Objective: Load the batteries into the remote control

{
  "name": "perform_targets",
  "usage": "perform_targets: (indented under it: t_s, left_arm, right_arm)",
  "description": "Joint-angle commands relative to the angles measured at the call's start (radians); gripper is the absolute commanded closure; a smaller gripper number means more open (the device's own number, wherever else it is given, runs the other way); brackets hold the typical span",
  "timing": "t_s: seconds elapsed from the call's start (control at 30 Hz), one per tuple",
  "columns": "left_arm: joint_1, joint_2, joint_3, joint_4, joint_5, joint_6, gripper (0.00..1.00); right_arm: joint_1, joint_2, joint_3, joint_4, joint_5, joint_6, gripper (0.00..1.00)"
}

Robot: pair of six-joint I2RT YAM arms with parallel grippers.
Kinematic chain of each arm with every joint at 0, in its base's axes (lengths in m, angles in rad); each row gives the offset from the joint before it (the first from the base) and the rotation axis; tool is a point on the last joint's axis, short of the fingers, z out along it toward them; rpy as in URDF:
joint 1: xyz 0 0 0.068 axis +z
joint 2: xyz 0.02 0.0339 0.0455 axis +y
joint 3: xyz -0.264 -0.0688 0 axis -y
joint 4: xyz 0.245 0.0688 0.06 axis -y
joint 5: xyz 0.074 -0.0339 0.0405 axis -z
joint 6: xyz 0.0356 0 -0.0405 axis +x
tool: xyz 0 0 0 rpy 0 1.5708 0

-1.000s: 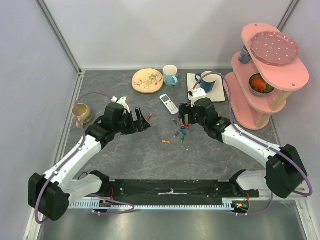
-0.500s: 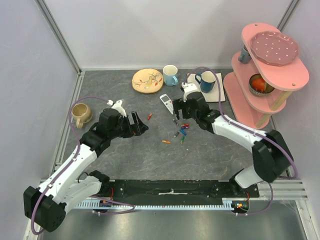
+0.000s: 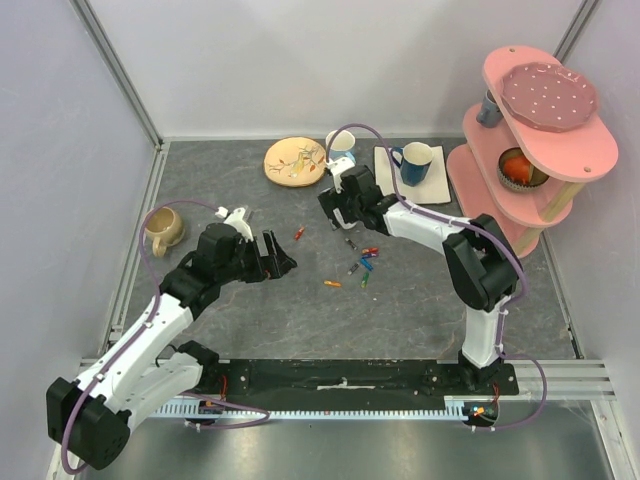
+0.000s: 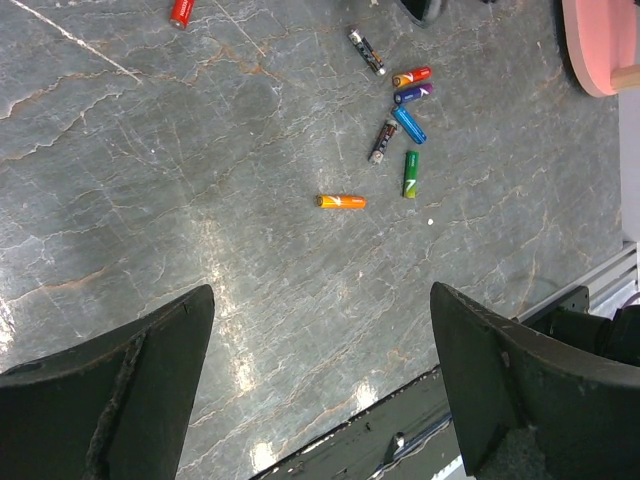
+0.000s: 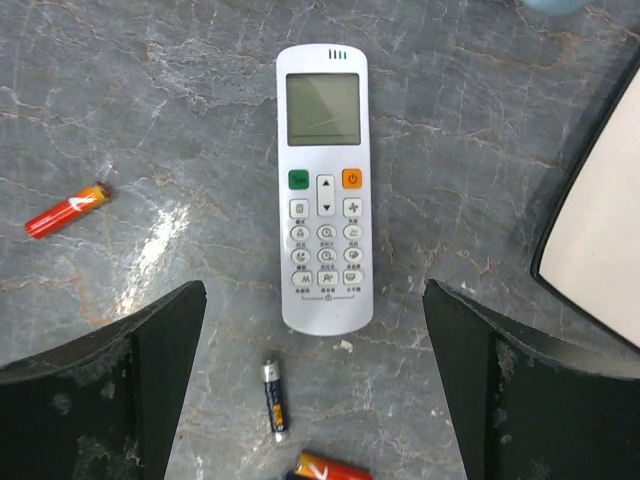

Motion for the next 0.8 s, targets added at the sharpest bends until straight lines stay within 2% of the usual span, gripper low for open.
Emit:
perform_targets:
  t_s: [0.0, 0.2, 0.6, 0.7, 0.77]
  left_arm:
    - [-0.003, -0.022, 0.009, 0.008, 0.028, 0.019, 0.06]
    - [-0.003, -0.006, 0.022, 0.004, 0.045, 0.024, 0.06]
    - [-0.004, 0.021, 0.033, 0.008, 0.042, 0.032, 0.06]
    - [-0.003, 0.019, 0.032, 0.007, 0.04, 0.032, 0.06]
    - [-0.004, 0.017, 0.033, 0.007, 0.038, 0.032, 0.06]
  right_arm:
    - [-0.028, 0.072, 0.094, -0.043, -0.044, -0.061, 0.02]
    - [-0.075, 0.155, 0.144, -0.057, -0.11, -0.044, 0.02]
    - [-0.075, 0.265, 0.229, -0.087, -0.13, -0.051, 0.02]
    - [-0.075, 0.274, 0.218, -0.092, -0.128, -0.05, 0.06]
    - [-0.074, 0.27, 0.204, -0.09, -0.128, -0.044, 0.12]
